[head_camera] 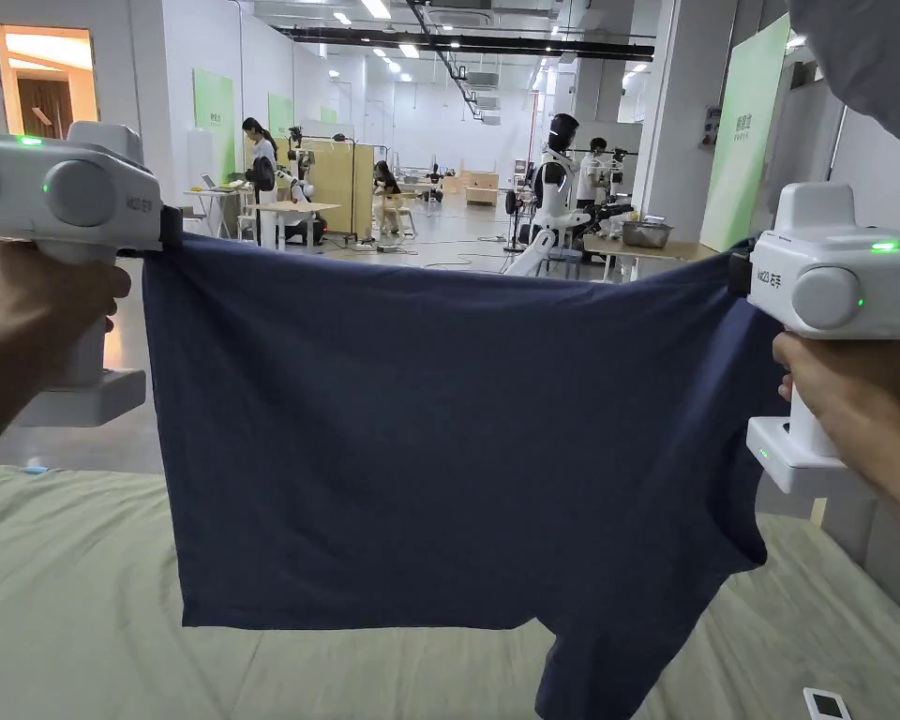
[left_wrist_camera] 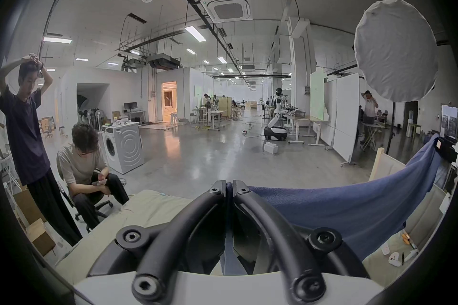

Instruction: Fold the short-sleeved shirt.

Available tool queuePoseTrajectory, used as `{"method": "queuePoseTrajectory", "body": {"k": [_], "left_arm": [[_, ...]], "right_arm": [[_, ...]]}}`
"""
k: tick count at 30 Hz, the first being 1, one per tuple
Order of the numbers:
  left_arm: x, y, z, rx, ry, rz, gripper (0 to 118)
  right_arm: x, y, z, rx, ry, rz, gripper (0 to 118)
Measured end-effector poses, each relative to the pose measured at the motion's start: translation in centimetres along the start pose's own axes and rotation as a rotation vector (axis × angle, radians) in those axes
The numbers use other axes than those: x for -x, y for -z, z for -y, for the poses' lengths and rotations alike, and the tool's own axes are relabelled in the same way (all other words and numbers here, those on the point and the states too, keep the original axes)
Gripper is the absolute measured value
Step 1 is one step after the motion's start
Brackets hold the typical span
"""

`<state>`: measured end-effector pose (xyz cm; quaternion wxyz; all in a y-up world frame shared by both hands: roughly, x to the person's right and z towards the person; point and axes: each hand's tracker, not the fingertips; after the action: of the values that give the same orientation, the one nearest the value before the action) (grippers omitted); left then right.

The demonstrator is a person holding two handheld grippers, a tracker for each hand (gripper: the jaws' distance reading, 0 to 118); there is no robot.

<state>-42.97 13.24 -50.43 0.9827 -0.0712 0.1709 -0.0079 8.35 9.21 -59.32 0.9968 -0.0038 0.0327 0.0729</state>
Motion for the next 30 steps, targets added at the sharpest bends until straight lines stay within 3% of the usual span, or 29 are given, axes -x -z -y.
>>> {"method": "queuePoseTrajectory", "body": {"k": [7, 8, 11, 12, 15, 16, 19, 20, 30], "left_arm": [[1.1, -1.0, 4.7, 0.058, -0.003, 0.008, 5], [1.3, -1.2, 5.4, 0.07, -0.005, 0.013, 5], [2.1, -2.0, 7.9, 0.093, -0.023, 0.026, 5], [2.5, -2.7, 8.9, 0.102, -0.027, 0.037, 5], [2.9, -4.8, 11.1, 0.107, -0.022, 0.046, 5], [3.1, -5.5, 11.6, 0.104, -0.026, 0.048, 5], [3.8, -8.1, 13.4, 0.102, -0.038, 0.06, 5], [4.0, -9.0, 14.2, 0.104, -0.039, 0.063, 5], [5.6, -17.3, 23.0, 0.154, -0.045, 0.081, 5]], "right_arm": [[0.0, 0.2, 0.6, 0.056, -0.01, -0.028, 5], [0.5, -1.8, 1.6, -0.004, -0.082, 0.043, 5], [0.8, -3.2, 2.6, 0.047, -0.055, 0.025, 5], [1.5, -6.4, 6.9, 0.058, -0.061, -0.006, 5], [1.7, -8.5, 8.1, 0.06, -0.119, -0.018, 5], [1.8, -9.3, 8.8, 0.066, -0.094, -0.057, 5], [1.4, -11.1, 10.1, 0.094, -0.089, -0.065, 5], [1.7, -14.5, 9.7, 0.063, -0.12, -0.027, 5], [1.5, -23.7, 16.8, 0.181, -0.177, -0.089, 5]]}}
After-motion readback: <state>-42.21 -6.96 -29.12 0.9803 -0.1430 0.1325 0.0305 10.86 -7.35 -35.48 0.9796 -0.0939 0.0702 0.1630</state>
